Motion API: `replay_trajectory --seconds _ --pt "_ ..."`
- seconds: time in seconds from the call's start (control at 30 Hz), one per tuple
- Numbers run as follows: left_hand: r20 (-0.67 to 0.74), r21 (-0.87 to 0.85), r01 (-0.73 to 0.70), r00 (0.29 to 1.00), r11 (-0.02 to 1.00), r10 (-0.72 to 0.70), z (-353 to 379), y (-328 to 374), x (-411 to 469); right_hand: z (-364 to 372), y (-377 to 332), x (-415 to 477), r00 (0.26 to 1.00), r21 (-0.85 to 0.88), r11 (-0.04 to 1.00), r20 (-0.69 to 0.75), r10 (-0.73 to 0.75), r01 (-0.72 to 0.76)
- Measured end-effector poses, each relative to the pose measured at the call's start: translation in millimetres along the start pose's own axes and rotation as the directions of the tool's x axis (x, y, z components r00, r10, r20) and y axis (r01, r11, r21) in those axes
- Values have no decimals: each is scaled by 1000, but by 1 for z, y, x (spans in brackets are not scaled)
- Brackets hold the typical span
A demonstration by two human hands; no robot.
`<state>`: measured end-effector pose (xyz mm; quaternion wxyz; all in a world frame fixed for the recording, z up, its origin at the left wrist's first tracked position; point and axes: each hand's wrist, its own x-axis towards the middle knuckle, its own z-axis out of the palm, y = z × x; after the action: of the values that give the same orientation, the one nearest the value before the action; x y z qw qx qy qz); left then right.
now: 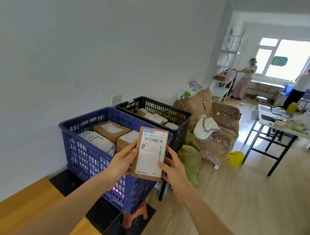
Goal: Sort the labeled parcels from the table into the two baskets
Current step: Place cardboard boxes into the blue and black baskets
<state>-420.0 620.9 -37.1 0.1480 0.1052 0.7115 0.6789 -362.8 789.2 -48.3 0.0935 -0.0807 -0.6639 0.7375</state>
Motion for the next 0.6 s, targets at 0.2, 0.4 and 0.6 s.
replay_trajectory --seconds 0.2,0.4,0.6 --pt "31 21 -17 999 1000 16 20 18 94 -29 -13 86 999 17 1000 -38 -21 22" --pt "16 51 -34 999 998 34 54 26 171 -72 -15 158 999 22 999 -30 -28 29" --pt "-12 -9 -41 999 999 40 105 28 244 -133 -17 236 998 25 999 46 -45 44"
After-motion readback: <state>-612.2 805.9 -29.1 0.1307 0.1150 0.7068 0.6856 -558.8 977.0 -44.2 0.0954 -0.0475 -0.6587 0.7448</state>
